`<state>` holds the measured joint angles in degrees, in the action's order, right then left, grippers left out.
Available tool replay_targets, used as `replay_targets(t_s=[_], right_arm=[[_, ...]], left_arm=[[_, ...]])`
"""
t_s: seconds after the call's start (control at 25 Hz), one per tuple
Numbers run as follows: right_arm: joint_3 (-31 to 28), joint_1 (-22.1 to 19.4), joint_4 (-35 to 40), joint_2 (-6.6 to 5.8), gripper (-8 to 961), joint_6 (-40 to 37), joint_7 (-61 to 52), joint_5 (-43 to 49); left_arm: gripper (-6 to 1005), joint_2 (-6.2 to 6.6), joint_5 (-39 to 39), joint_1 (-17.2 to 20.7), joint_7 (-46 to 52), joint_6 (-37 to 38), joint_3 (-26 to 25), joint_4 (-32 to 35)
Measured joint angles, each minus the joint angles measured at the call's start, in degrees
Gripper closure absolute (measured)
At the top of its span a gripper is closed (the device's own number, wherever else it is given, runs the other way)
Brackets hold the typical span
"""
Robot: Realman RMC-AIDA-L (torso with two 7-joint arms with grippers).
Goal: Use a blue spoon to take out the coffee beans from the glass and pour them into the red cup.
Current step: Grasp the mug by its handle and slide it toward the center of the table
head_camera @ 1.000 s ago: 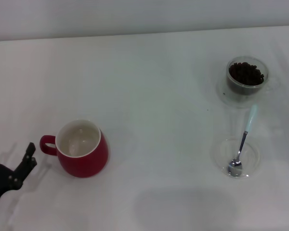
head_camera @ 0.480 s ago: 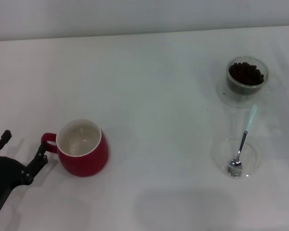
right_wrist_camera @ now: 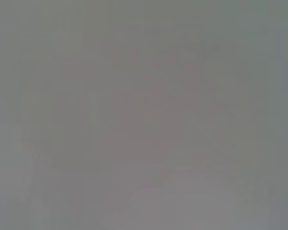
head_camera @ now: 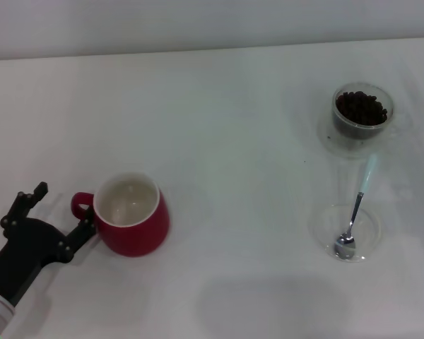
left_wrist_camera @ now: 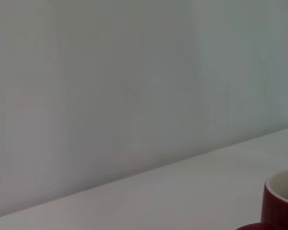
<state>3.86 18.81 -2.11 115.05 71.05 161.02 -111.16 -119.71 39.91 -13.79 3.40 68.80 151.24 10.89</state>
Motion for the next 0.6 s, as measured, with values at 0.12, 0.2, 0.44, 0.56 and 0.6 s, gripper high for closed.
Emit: replay_targets(t_s=[0.12,0.2,0.44,0.56,0.6], right_arm=[[0.0,0.1,0.0,0.00,80,0.1,0.0,0.0],[0.0,0.2,0.0,0.00,80,0.1,0.0,-0.1],[0.0,0.3,0.1,0.00,80,0.0,0.0,-0.3],[0.0,0.4,0.2,0.00,80,-0.2,0.0,-0.3],[0.0,0.4,0.3,0.00,80,-0.3,0.1,-0.3]], left_arm=[[110,0.00,0.0,-0.5,0.0,0.0,0.9,0.1],[110,0.00,-0.1,-0.6,-0.1,0.0,1.7,0.5],[115,0.00,-0.1,-0.4,-0.1,-0.1,2.5,1.5],[120,0.00,-0.1,-0.5,-0.1,-0.1,3.2,1.5],[122,0.00,-0.1,-0.5,-0.1,-0.1,3.2,1.5]])
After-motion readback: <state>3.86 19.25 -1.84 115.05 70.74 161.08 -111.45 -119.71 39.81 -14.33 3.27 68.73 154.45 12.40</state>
